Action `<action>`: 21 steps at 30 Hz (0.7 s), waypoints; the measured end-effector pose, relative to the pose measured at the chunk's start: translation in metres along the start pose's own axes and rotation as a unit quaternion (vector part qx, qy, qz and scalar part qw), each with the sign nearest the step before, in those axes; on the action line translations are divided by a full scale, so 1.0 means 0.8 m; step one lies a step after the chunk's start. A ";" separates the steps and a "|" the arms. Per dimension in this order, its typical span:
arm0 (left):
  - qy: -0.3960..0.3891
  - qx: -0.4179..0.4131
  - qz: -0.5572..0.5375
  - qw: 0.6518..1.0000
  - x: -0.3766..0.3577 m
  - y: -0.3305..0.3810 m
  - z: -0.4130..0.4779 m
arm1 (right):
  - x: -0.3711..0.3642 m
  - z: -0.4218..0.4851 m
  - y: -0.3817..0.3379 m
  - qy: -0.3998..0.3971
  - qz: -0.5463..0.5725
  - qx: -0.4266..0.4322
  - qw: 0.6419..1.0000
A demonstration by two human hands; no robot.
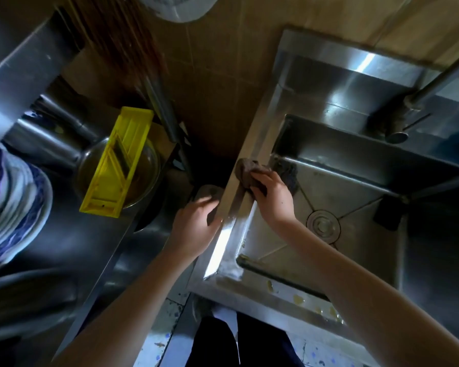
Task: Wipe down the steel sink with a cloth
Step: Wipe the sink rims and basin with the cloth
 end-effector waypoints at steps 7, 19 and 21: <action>-0.032 0.007 -0.018 0.999 0.008 -0.002 -0.041 | 0.000 -0.048 -0.017 -0.047 -0.024 0.010 0.999; -0.055 0.048 0.002 0.997 0.021 -0.020 -0.097 | 0.005 -0.120 -0.036 -0.151 -0.050 0.076 0.984; -0.047 0.044 0.008 0.998 0.023 -0.021 -0.102 | 0.005 -0.131 -0.039 -0.174 -0.075 0.090 0.978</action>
Point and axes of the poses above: each hand's wrist, its own z-axis towards the middle knuckle, its own x-axis out of the back of the hand, y = z × x, the point moved 1 cm from there along z, towards the middle knuckle, and after that the axes turned 14 degrees about -z, right-handed, at the moved point
